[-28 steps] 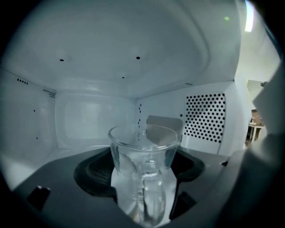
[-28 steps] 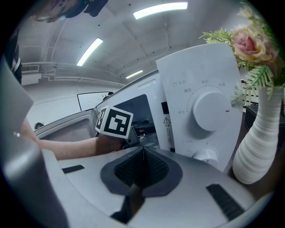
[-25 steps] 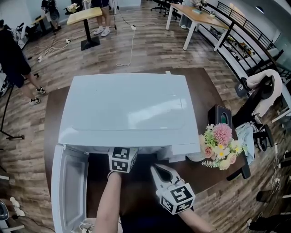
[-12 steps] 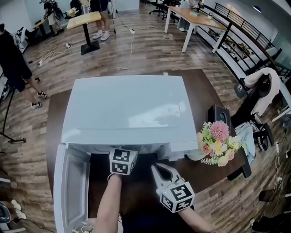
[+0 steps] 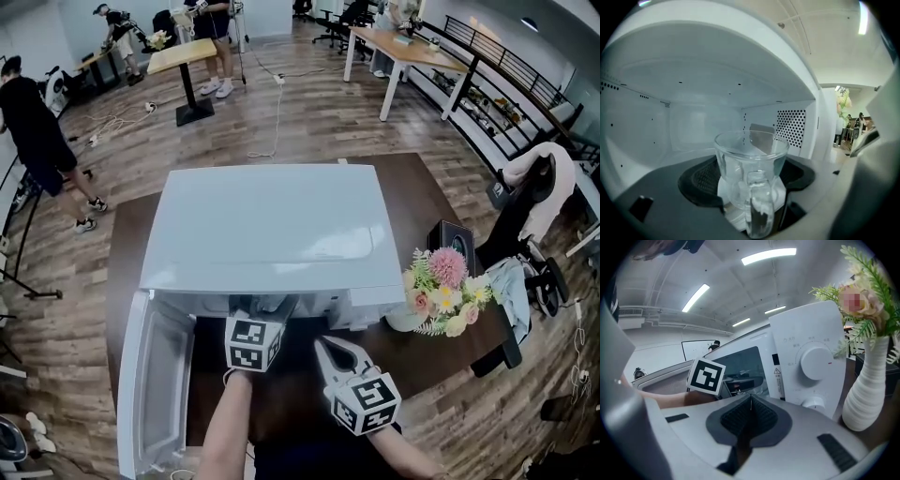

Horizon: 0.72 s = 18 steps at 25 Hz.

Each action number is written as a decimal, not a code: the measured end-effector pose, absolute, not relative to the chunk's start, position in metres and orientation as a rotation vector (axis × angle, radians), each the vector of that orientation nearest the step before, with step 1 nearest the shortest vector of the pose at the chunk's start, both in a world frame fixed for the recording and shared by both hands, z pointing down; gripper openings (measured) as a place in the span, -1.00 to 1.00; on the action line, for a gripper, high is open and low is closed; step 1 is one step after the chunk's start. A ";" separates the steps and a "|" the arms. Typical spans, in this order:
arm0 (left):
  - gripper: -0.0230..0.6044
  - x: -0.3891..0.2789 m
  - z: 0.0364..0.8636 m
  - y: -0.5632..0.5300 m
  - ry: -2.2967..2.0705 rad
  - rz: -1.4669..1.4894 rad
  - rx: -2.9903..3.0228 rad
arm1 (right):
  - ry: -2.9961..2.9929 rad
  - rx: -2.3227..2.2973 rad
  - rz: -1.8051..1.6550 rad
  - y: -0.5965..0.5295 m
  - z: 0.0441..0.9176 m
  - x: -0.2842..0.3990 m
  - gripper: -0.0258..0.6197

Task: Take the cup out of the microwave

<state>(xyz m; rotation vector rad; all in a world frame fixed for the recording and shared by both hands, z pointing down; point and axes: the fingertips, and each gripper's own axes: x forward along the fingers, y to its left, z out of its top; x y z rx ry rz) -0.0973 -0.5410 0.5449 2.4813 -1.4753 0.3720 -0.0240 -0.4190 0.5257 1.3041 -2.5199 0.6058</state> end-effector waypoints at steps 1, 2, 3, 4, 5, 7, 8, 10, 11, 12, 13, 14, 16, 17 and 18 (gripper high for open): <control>0.27 -0.098 0.544 -0.538 -1.478 0.370 2.480 | -2.522 1.309 0.603 -0.418 0.525 -0.024 -0.94; 0.27 -0.099 0.542 -0.535 -1.482 0.367 2.479 | -2.525 1.314 0.599 -0.418 0.523 -0.023 -0.94; 0.27 -0.100 0.541 -0.533 -1.489 0.363 2.478 | -2.528 1.316 0.597 -0.417 0.523 -0.023 -0.94; 0.27 -0.101 0.539 -0.530 -1.496 0.360 2.475 | -2.530 1.317 0.595 -0.417 0.522 -0.022 -0.94; 0.27 -0.103 0.538 -0.526 -1.503 0.357 2.471 | -2.533 1.318 0.593 -0.416 0.521 -0.022 -0.94; 0.27 -0.106 0.537 -0.518 -1.516 0.352 2.460 | -2.539 1.322 0.591 -0.414 0.520 -0.022 -0.94; 0.27 -0.108 0.537 -0.514 -1.523 0.348 2.454 | -2.542 1.327 0.590 -0.414 0.519 -0.022 -0.94; 0.27 -0.112 0.536 -0.504 -1.532 0.341 2.441 | -2.544 1.337 0.589 -0.413 0.516 -0.021 -0.94; 0.27 -0.114 0.535 -0.500 -1.534 0.335 2.433 | -2.544 1.344 0.590 -0.413 0.515 -0.020 -0.94; 0.27 -0.116 0.533 -0.495 -1.536 0.323 2.424 | -2.545 1.350 0.591 -0.414 0.515 -0.019 -0.94; 0.27 -0.118 0.531 -0.491 -1.540 0.309 2.418 | -2.546 1.357 0.593 -0.415 0.514 -0.018 -0.94; 0.27 -0.120 0.528 -0.487 -1.550 0.298 2.414 | -2.549 1.364 0.595 -0.416 0.513 -0.017 -0.94; 0.27 -0.127 0.521 -0.478 -1.584 0.291 2.409 | -2.555 1.374 0.598 -0.418 0.511 -0.016 -0.94; 0.27 -0.130 0.517 -0.474 -1.604 0.289 2.406 | -2.558 1.378 0.598 -0.419 0.510 -0.016 -0.94; 0.27 -0.134 0.514 -0.470 -1.618 0.285 2.400 | -2.563 1.383 0.596 -0.420 0.508 -0.016 -0.94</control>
